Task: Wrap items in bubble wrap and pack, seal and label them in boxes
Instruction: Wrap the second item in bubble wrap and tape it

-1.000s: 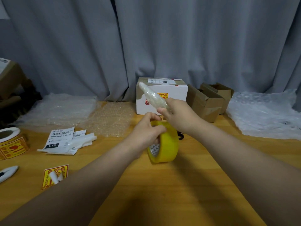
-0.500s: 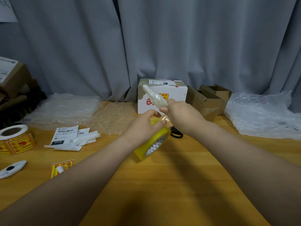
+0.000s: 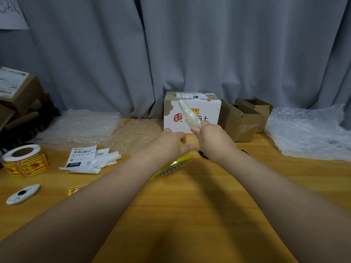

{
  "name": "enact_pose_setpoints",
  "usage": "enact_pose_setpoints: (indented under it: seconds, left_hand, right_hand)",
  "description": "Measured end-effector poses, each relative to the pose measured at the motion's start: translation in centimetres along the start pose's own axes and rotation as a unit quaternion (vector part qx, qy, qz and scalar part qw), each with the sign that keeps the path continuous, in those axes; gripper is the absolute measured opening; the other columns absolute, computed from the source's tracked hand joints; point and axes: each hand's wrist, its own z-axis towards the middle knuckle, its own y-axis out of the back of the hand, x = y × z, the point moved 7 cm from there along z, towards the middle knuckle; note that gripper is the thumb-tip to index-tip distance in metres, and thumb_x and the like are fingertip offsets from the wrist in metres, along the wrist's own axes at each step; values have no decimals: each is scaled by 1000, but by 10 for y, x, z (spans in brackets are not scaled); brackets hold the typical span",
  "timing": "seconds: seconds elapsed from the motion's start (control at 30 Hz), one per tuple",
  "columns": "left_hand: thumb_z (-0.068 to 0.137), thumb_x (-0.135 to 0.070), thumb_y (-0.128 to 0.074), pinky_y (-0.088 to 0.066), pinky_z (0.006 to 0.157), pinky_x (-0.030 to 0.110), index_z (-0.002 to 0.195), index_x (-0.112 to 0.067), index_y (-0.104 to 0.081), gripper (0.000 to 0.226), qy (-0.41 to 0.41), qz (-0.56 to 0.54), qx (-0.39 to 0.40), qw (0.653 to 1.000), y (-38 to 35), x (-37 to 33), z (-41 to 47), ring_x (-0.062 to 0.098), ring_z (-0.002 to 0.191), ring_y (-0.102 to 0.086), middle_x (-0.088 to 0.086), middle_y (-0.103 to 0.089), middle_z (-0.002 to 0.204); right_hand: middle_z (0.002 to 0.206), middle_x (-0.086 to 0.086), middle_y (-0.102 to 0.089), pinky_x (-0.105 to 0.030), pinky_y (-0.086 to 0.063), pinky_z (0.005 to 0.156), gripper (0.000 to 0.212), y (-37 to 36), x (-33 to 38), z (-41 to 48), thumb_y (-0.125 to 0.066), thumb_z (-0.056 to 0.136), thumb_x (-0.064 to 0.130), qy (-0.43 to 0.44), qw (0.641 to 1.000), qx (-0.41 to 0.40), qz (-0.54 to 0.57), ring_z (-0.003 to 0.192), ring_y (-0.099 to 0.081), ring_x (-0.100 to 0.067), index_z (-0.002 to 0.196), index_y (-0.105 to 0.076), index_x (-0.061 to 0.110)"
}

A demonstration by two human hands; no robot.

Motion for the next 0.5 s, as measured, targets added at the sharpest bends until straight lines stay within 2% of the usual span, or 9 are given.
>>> enact_pose_setpoints:
  seconds: [0.1, 0.23, 0.3, 0.4, 0.43, 0.5]
  left_hand:
    - [91, -54, -47, -37, 76, 27, 118, -21, -57, 43, -10, 16, -8, 1000, -3, 0, 0, 22, 102, -51, 5, -45, 119]
    - [89, -53, -50, -39, 78, 27, 116, -21, -58, 42, -17, -23, -24, 999, -4, 2, -3, 18, 97, -49, 1, -42, 112]
    - [88, -52, -52, -41, 79, 27, 119, -20, -57, 45, -32, -36, -49, 998, 0, 0, -5, 18, 97, -51, -2, -37, 108]
    - [85, -45, -62, -47, 83, 33, 124, -15, -47, 51, -99, -57, -130, 985, 10, -8, -9, 20, 98, -52, 0, -39, 116]
    - [83, -41, -66, -50, 79, 38, 120, -12, -44, 52, -128, -57, -162, 977, 13, -11, -11, 23, 91, -54, 3, -39, 115]
    - [79, -34, -72, -52, 60, 43, 110, -11, -37, 52, -179, -26, -218, 959, 16, -16, -16, 26, 71, -53, 7, -36, 109]
  right_hand:
    - [90, -1, -46, -28, -37, 62, 33, -8, -7, 2, -44, 100, 33, -7, 999, -4, 33, 78, -47, -18, 120, -49, 8]
    - [77, 6, -49, -24, -33, 55, 31, 0, -14, -1, -43, 98, 44, -25, 975, 2, 222, 69, -48, -12, 98, -47, 14]
    - [81, 6, -52, -24, -37, 58, 36, 1, -16, -4, -46, 95, 51, -36, 958, 21, 284, 73, -50, -8, 98, -49, 15]
    - [89, 3, -57, -25, -43, 63, 40, 1, -21, -7, -53, 89, 56, -66, 932, 42, 353, 79, -54, -12, 100, -53, 17]
    - [89, 3, -57, -25, -43, 62, 38, 1, -21, -8, -56, 88, 55, -79, 922, 49, 375, 79, -54, -12, 98, -53, 18]
    - [87, 0, -57, -26, -41, 59, 29, 0, -24, -9, -64, 86, 46, -114, 899, 64, 418, 75, -53, -13, 87, -52, 20]
